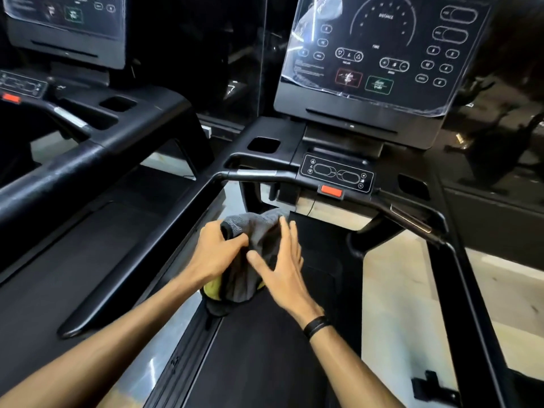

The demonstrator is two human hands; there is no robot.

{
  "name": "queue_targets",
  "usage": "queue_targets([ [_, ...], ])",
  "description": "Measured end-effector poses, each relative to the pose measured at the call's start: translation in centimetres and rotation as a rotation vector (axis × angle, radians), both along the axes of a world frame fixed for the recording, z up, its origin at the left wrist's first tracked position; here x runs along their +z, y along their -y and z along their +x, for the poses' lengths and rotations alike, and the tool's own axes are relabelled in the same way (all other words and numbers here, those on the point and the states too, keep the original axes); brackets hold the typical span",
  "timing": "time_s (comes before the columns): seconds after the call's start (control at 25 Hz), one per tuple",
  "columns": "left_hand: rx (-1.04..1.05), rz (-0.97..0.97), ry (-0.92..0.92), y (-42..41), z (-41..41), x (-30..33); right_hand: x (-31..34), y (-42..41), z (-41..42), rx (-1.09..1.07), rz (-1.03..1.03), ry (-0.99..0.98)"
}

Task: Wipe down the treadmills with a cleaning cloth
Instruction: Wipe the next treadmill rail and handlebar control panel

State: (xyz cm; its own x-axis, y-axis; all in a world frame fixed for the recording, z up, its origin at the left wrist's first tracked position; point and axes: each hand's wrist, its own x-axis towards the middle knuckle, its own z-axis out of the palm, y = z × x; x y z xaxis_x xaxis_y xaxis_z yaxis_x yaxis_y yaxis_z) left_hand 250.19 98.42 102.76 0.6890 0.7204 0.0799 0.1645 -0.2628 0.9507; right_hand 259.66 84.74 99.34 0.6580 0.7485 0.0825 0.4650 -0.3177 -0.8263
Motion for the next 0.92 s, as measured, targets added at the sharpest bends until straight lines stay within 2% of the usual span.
queue_targets([
  [0.16,-0.107,0.003,-0.005,-2.7,1.2,-0.2,1.4,-1.4,3.3,-0.047,0.025,0.015],
  [0.32,-0.101,-0.034,-0.026,-6.9,1.2,-1.2,1.4,-4.8,6.3,-0.050,0.035,0.038],
  [0.44,-0.136,0.007,-0.021,-11.1,1.0,-1.5,1.5,-9.1,7.3,-0.046,-0.042,0.042],
  [0.6,-0.179,0.072,0.000,-16.9,1.8,-2.6,2.3,-14.1,7.9,-0.001,-0.044,0.141],
  [0.8,-0.289,0.101,-0.010,-20.8,3.4,-4.3,2.4,-16.6,9.5,0.032,-0.057,0.221],
  [0.92,-0.302,0.152,-0.086,-21.7,4.2,-5.1,2.5,-17.5,10.6,0.057,-0.038,0.237],
])
